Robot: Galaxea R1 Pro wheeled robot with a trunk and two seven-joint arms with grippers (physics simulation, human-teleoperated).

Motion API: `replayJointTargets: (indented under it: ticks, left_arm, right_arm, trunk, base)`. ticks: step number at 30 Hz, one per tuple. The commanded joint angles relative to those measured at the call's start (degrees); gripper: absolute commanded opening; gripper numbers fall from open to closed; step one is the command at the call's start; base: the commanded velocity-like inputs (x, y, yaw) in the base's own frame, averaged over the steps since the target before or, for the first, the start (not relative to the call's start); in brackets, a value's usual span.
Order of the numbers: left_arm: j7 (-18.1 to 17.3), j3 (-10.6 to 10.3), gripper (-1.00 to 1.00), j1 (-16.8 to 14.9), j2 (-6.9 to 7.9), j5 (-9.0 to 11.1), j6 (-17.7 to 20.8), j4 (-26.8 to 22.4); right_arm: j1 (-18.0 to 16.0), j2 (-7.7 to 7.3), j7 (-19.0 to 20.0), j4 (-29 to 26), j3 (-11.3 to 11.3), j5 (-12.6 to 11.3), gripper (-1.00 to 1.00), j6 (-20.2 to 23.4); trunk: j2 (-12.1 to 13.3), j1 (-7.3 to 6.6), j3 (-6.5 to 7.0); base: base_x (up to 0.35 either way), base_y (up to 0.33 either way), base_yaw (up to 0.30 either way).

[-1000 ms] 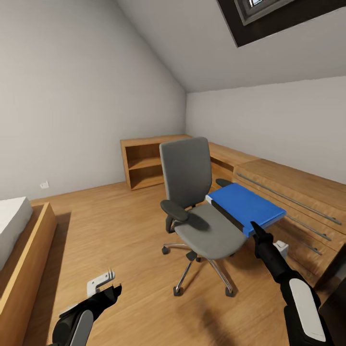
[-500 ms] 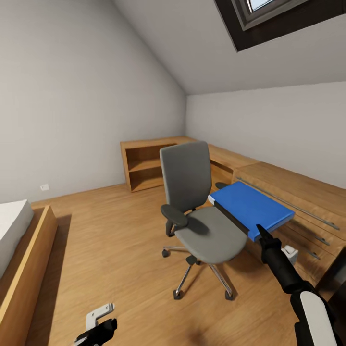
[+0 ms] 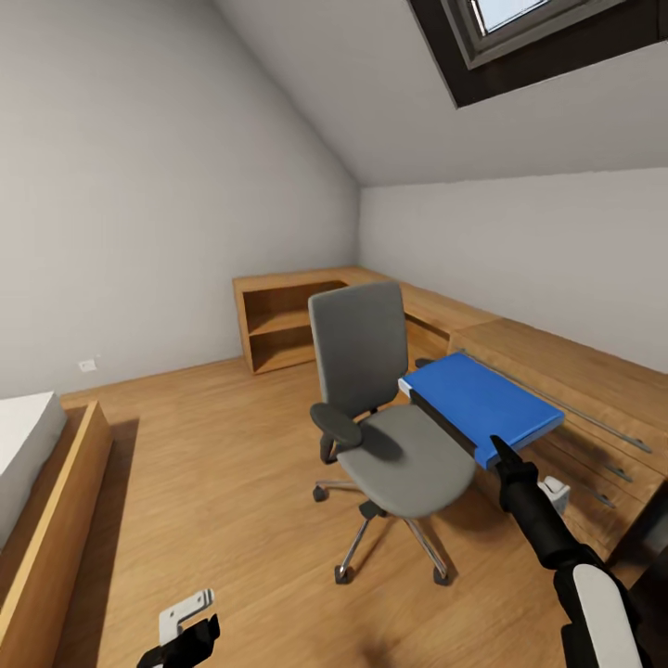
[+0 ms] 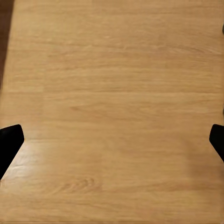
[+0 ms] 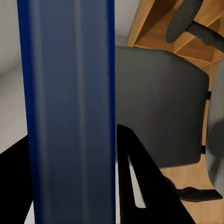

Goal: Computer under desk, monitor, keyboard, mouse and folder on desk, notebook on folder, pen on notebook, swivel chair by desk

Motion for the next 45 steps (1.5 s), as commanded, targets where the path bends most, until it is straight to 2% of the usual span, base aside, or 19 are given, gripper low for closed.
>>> replayJointTargets:
  ticks: [1, 2, 4, 5, 23, 28, 31, 34, 37, 38, 39, 41, 42, 45]
  left_arm:
    - [0.3, 0.0, 1.0, 0.0, -0.06, 0.5, 0.1, 0.1]
    - [0.6, -2.7, 1.0, 0.0, -0.31, 0.5, 0.0, 2.9]
    - [0.6, -3.9, 1.0, 0.0, -0.28, 0.5, -0.2, 3.2]
    - [0.6, -5.0, 1.0, 0.0, -0.26, 0.5, -2.2, 3.6]
    - [0.6, -5.2, 1.0, 0.0, 0.09, 0.6, -3.1, 8.8]
    - [0.6, -5.1, 1.0, 0.0, 0.35, 0.6, -3.3, 13.7]
    - [0.6, -5.1, 1.0, 0.0, 1.07, 0.6, -4.0, 15.6]
    - [0.4, -5.1, 1.0, 0.0, 1.54, 0.6, -5.6, 17.8]
    - [0.3, -5.2, 1.0, -0.1, 1.71, 0.6, -7.8, 22.5]
    - [0.1, -5.3, 1.0, -0.2, 1.83, 0.7, -9.7, 26.8]
    - [-0.1, -5.3, 1.0, -0.2, 1.84, 0.7, -10.1, 28.4]
    - [-0.7, -5.3, 1.0, -0.4, 1.85, 0.7, -10.4, 30.0]
    - [-2.4, -5.3, 1.0, -0.7, 1.85, 0.7, -11.2, 31.2]
    - [-3.2, -5.3, 1.0, -0.8, 1.81, 0.6, -14.4, 32.4]
  right_arm:
    - [-0.1, 0.11, 0.1, 0.0, -0.2, -0.2, -1.0, 0.4]
    - [-0.1, 0.56, 0.0, 0.4, 0.6, -0.1, -1.0, 0.0]
    - [-0.1, 0.61, 0.0, 0.4, 0.7, -0.1, -1.0, 0.0]
    - [-0.1, 0.62, 0.1, 0.4, 0.8, 0.0, -1.0, 0.0]
    - [-0.1, 0.32, 0.1, 0.0, 0.7, 0.1, -1.0, -0.1]
    - [-0.1, 0.25, 0.2, -0.2, 0.7, 0.1, -1.0, 0.0]
    - [-0.1, 0.21, 0.2, -0.3, 0.7, 0.1, -1.0, 0.0]
    - [-0.1, 0.19, 0.2, -0.3, 0.7, 0.2, -1.0, 0.0]
    - [-0.1, 0.18, 0.2, -0.3, 0.7, 0.2, -1.0, 0.0]
    - [-0.1, 0.18, 0.2, -0.3, 0.7, 0.3, -1.0, 0.0]
    - [-0.1, 0.18, 0.2, -0.3, 0.7, 0.3, -1.0, 0.0]
    - [-0.1, 0.18, 0.2, -0.3, 0.7, 0.3, -1.0, 0.0]
    - [-0.1, 0.18, 0.2, -0.3, 0.7, 0.4, -1.0, 0.0]
    - [-0.1, 0.18, 0.2, -0.4, 0.8, 0.4, -1.0, 0.0]
  trunk:
    - [0.4, -0.23, 0.13]
    - [0.8, -0.45, 0.31]
    - [1.6, -0.89, 0.67]
    - [2.0, -1.11, 0.85]
    - [9.2, -5.06, 4.08]
    - [11.2, -6.16, 4.98]
    - [12.4, -6.82, 5.51]
    - [13.6, -7.48, 6.05]
    - [14.8, -8.14, 6.59]
    - [15.2, -8.36, 6.77]
    - [15.6, -8.58, 6.95]
    - [16.4, -9.02, 7.31]
    - [16.8, -9.24, 7.49]
    - [18.0, -9.9, 8.03]
  base:
    - [-0.047, 0.0, 0.0]
    - [-0.329, 0.0, -0.129]
    - [-0.3, 0.0, -0.187]
    - [-0.045, 0.0, -0.258]
    - [-0.003, 0.0, -0.27]
    - [0.0, 0.0, -0.294]
    - [0.0, 0.0, -0.298]
    - [0.0, 0.0, -0.299]
    - [0.0, 0.0, -0.3]
    - [0.0, 0.0, -0.3]
    - [0.0, 0.0, -0.3]
    - [0.0, 0.0, -0.3]
    - [0.0, 0.0, -0.3]
    - [0.0, 0.0, -0.3]
